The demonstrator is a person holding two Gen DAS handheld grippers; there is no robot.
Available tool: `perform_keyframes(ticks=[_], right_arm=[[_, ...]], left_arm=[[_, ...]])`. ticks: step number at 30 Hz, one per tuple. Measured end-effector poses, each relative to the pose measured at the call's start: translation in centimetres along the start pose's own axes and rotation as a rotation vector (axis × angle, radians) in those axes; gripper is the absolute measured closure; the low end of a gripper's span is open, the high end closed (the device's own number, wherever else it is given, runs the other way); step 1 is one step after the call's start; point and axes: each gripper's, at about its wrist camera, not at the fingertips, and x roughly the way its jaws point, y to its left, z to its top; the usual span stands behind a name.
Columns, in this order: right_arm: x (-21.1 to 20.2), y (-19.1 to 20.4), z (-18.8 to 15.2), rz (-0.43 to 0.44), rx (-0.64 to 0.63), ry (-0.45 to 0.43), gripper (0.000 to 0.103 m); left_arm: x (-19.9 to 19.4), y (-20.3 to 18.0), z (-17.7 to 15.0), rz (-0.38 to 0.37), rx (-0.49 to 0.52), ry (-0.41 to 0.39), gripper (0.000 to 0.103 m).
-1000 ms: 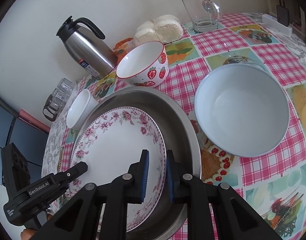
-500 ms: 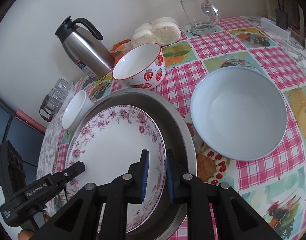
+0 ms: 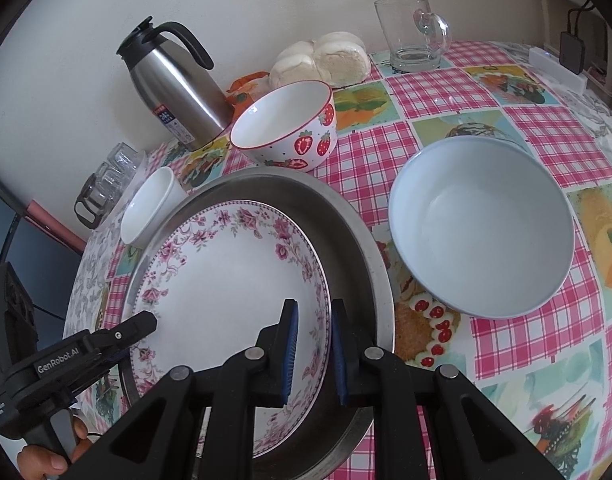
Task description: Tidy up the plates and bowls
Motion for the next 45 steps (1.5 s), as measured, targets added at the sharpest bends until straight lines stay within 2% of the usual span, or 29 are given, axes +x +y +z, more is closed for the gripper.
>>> perform_keyframes(ticks=[14, 18, 21, 25, 29, 31, 32, 33, 34, 36, 37, 38, 39, 40, 41, 45], right_arm=[[-0.3, -0.4, 0.0, 0.023, 0.036, 0.003, 0.085], [-0.9, -0.7, 0.2, 0.028, 0.051, -0.014, 0.085], [-1.7, -0.7, 0.3, 0.004, 0.048, -0.042, 0.083], [-3.2, -1.1, 0.6, -0.001, 0.07, -0.089, 0.083], [-4.7, -0.7, 1.0, -0.005, 0.059, -0.145, 0.083], [-5.3, -0.3, 1.1, -0.026, 0.038, -0.172, 0.082], [-5.5, 0.0, 1.1, -0.048, 0.017, -0.185, 0.082], [-5.7, 0.4, 1.0, -0.072, -0.009, -0.198, 0.077], [-5.7, 0.8, 1.0, -0.099, -0.038, -0.204, 0.073], [-5.5, 1.3, 1.0, -0.127, -0.076, -0.205, 0.055], [-5.4, 1.6, 0.9, -0.135, -0.092, -0.203, 0.05], [-5.3, 1.8, 0.8, -0.142, -0.108, -0.202, 0.045], [-5.2, 2.0, 0.8, -0.149, -0.127, -0.201, 0.041], [-5.1, 2.3, 0.7, -0.157, -0.143, -0.201, 0.038], [-5.0, 2.5, 0.6, -0.164, -0.159, -0.204, 0.032], [-4.7, 2.9, 0.4, -0.174, -0.19, -0.206, 0.024]], left_arm=[[-0.7, 0.0, 0.1, -0.003, -0.027, -0.005, 0.08], [-1.6, -0.3, 0.1, 0.002, -0.015, -0.027, 0.074], [-2.4, -0.7, 0.2, 0.02, -0.005, -0.058, 0.066], [-3.2, -1.4, 0.2, 0.003, 0.021, -0.089, 0.066], [-4.2, -2.7, 0.1, 0.022, 0.079, -0.137, 0.065], [-4.4, -3.3, 0.0, 0.051, 0.109, -0.158, 0.056], [-4.5, -3.4, 0.0, 0.066, 0.117, -0.164, 0.047], [-4.4, -3.5, -0.1, 0.08, 0.121, -0.164, 0.042], [-4.3, -3.5, -0.1, 0.092, 0.122, -0.16, 0.041], [-4.1, -3.4, 0.0, 0.112, 0.122, -0.153, 0.041], [-4.0, -3.3, 0.0, 0.127, 0.123, -0.154, 0.039], [-3.9, -3.3, 0.0, 0.143, 0.126, -0.156, 0.032], [-3.9, -3.2, 0.0, 0.158, 0.129, -0.161, 0.023], [-3.9, -3.2, -0.1, 0.173, 0.131, -0.17, 0.019], [-4.0, -3.1, 0.0, 0.186, 0.132, -0.178, 0.017], [-4.1, -2.8, 0.1, 0.219, 0.128, -0.197, 0.015]])
